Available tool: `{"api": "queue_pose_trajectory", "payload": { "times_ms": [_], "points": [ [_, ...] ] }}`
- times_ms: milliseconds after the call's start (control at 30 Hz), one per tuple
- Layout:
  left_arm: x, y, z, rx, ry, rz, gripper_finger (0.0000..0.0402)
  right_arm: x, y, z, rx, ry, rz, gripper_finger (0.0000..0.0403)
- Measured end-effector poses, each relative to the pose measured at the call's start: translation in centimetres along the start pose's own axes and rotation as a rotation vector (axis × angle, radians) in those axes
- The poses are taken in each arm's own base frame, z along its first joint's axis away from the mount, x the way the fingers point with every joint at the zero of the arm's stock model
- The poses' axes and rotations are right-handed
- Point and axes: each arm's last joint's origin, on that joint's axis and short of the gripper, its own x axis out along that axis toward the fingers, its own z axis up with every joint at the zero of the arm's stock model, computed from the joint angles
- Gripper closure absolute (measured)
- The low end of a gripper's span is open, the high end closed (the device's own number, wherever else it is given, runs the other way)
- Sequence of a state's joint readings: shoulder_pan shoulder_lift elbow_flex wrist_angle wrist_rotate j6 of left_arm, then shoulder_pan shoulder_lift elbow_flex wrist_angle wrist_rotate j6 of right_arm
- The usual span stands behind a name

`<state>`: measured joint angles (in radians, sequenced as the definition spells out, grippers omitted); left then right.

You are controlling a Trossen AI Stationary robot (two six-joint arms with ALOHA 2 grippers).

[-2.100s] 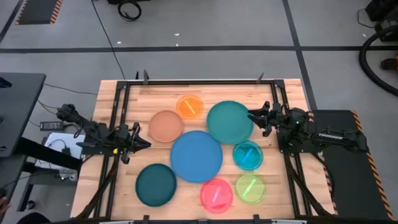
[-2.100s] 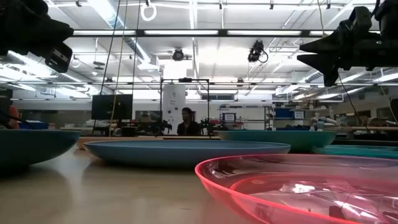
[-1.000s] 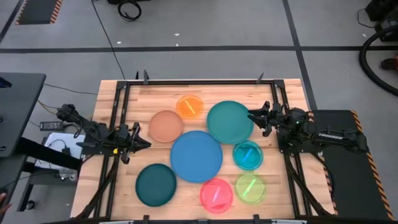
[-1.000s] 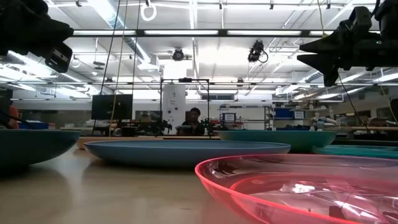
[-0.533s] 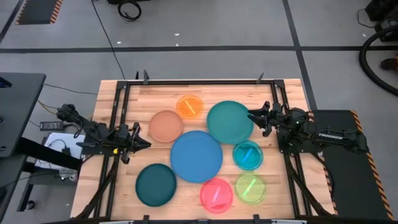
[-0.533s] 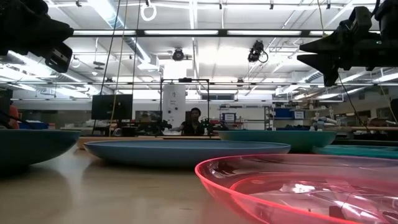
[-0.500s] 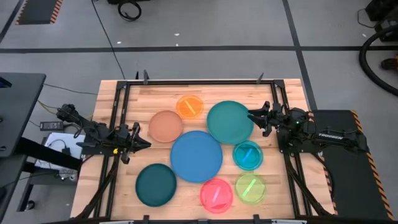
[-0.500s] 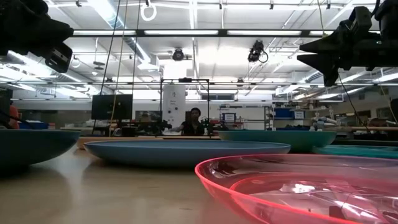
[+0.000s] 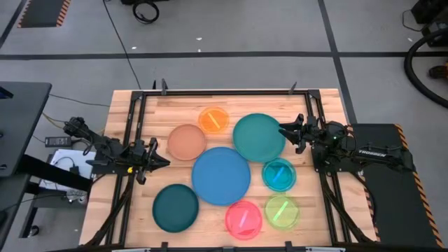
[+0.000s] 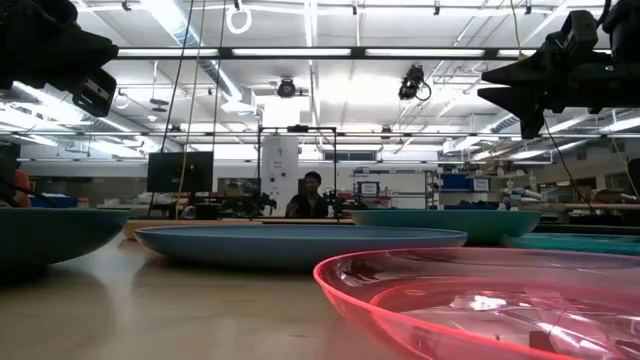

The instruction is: Stack plastic plates

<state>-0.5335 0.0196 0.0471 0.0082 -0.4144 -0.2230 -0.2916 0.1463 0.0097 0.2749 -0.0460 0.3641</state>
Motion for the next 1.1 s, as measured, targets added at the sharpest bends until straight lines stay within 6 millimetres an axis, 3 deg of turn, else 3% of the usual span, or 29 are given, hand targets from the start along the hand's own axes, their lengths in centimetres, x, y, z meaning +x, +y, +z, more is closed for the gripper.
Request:
{"api": "queue_pose_trajectory", "payload": {
  "times_ms": [467,700,900,1100],
  "points": [
    [0.0,0.0,0.1,-0.014,-0.009,-0.002,0.0363,0.0,0.0,0.0,0.0,0.0,0.0,0.025],
    [-0.1,-0.2,1.5,-0.147,-0.152,-0.019,0.0363,0.0,0.0,0.0,0.0,0.0,0.0,0.025],
    [-0.2,-0.1,2.3,-0.093,-0.232,-0.007,0.0363,0.0,0.0,0.0,0.0,0.0,0.0,0.025],
    [-0.3,-0.2,2.8,-0.151,-0.283,-0.021,0.0363,0.0,0.0,0.0,0.0,0.0,0.0,0.025]
  ]
}}
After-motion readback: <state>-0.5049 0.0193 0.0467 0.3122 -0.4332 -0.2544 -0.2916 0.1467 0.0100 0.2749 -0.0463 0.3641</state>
